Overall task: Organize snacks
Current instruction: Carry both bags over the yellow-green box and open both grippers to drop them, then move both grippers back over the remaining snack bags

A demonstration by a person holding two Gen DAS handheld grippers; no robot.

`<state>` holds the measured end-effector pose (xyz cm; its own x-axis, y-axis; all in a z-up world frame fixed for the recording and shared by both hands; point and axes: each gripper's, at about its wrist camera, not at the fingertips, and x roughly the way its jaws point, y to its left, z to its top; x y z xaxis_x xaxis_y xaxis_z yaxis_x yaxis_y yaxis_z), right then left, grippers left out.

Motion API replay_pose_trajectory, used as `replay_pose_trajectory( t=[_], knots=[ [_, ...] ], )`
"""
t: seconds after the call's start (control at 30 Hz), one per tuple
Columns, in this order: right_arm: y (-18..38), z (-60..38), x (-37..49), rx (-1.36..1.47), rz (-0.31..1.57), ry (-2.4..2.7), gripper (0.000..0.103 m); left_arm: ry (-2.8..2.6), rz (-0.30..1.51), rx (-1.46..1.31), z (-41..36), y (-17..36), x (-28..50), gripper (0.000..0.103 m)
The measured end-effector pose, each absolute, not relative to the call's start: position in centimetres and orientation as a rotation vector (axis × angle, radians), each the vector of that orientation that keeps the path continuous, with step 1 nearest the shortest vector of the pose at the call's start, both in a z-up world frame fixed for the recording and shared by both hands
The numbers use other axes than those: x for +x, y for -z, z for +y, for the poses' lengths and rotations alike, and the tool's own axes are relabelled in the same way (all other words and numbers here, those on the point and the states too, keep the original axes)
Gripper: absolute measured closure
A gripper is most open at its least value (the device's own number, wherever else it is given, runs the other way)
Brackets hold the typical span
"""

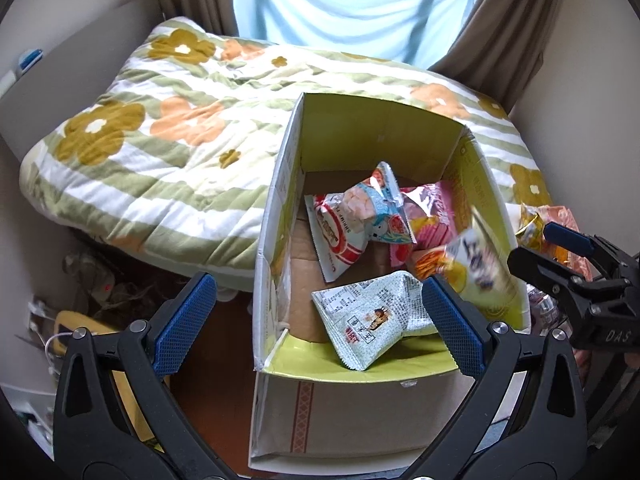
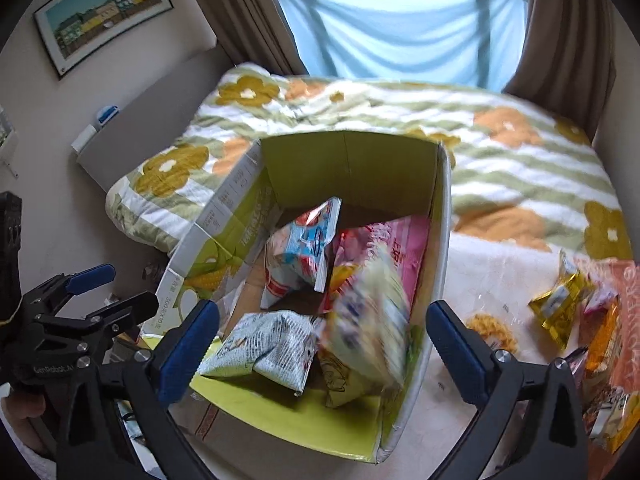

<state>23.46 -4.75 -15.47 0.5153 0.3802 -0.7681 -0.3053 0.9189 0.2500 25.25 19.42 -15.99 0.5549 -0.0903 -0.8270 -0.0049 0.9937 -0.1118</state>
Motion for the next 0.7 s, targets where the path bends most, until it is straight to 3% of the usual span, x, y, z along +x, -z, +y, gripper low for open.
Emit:
replay_pose_trajectory(
  t=[0.7],
  knots=[
    [11.6,-9.0,19.1,0.192,0.841,-0.287,0.000,0.250,0.908,-0.056,16.0,13.4,25.3,0.001]
  ],
)
